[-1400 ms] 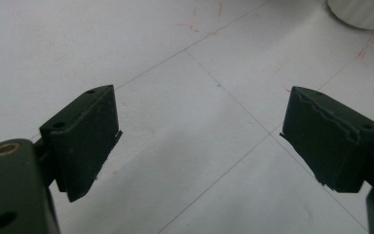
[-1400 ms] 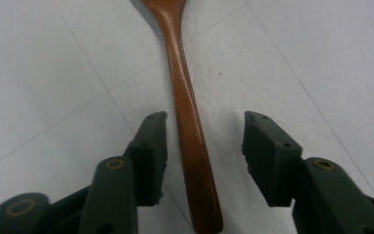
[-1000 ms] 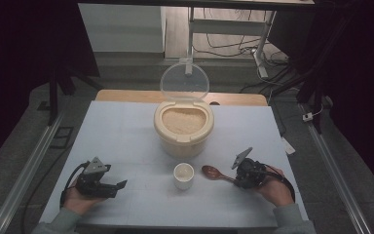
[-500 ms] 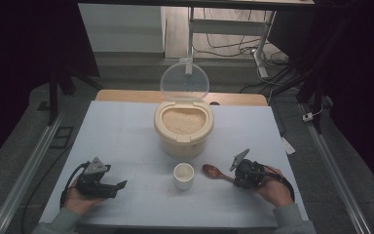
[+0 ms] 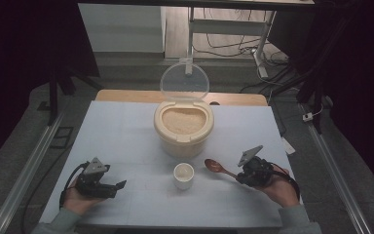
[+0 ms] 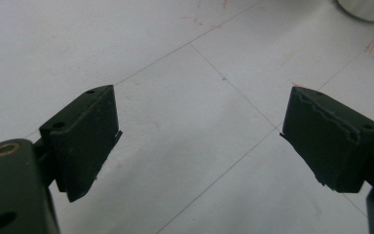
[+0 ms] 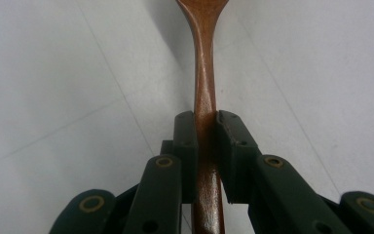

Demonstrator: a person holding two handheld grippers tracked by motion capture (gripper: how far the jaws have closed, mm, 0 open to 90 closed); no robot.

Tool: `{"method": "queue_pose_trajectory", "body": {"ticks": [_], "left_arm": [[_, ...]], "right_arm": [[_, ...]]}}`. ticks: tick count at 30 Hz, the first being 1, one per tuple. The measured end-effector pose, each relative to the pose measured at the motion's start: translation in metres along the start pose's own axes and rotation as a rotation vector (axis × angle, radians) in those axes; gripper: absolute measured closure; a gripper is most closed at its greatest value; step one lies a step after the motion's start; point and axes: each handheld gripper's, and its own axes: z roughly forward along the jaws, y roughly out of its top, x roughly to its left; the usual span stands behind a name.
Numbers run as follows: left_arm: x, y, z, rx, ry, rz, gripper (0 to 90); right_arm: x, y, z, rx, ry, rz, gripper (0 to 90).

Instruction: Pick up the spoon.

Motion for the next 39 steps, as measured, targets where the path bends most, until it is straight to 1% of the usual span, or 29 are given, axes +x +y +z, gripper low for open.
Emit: {"method": "queue_pose_trajectory", "body": {"ticks": [6, 9, 14, 15, 21, 22, 26, 33, 34, 35, 39], "left_arm": [[0.0, 0.0, 0.0, 0.002, 0.0, -0.001, 13.0], [0.001, 0.0, 0.001, 0.004, 0.0, -0.001, 13.1], [0.001, 0.0, 0.001, 0.006, -0.001, -0.004, 13.1], [0.001, 0.0, 0.001, 0.006, -0.001, -0.004, 13.1], [0.001, 0.0, 0.001, 0.006, -0.002, -0.005, 13.1], [0.001, 0.0, 0.001, 0.005, -0.002, -0.007, 13.1], [0.001, 0.001, 0.0, 0.002, -0.004, -0.007, 13.1], [0.002, 0.002, 0.001, -0.004, -0.013, -0.009, 13.0], [0.002, 0.002, 0.001, -0.004, -0.013, -0.009, 13.0], [0.002, 0.002, 0.001, -0.005, -0.014, -0.008, 13.0], [0.001, 0.002, 0.001, -0.007, -0.018, -0.005, 13.0]], "right_arm": [[0.004, 0.002, -0.019, -0.09, 0.009, -0.009, 78.5], [0.007, 0.004, -0.029, -0.135, 0.017, -0.033, 78.5], [0.014, 0.009, -0.039, -0.176, 0.027, -0.042, 78.5], [0.014, 0.011, -0.04, -0.186, 0.028, -0.055, 78.5], [0.021, 0.02, -0.043, -0.197, 0.031, -0.083, 78.5], [0.023, 0.024, -0.044, -0.209, 0.037, -0.094, 78.5], [0.026, 0.033, -0.046, -0.225, 0.05, -0.117, 78.5], [0.033, 0.058, -0.046, -0.23, 0.067, -0.162, 78.5], [0.033, 0.058, -0.046, -0.23, 0.067, -0.162, 78.5], [0.035, 0.066, -0.046, -0.228, 0.071, -0.177, 78.5], [0.041, 0.081, -0.041, -0.241, 0.088, -0.205, 78.5]]}}
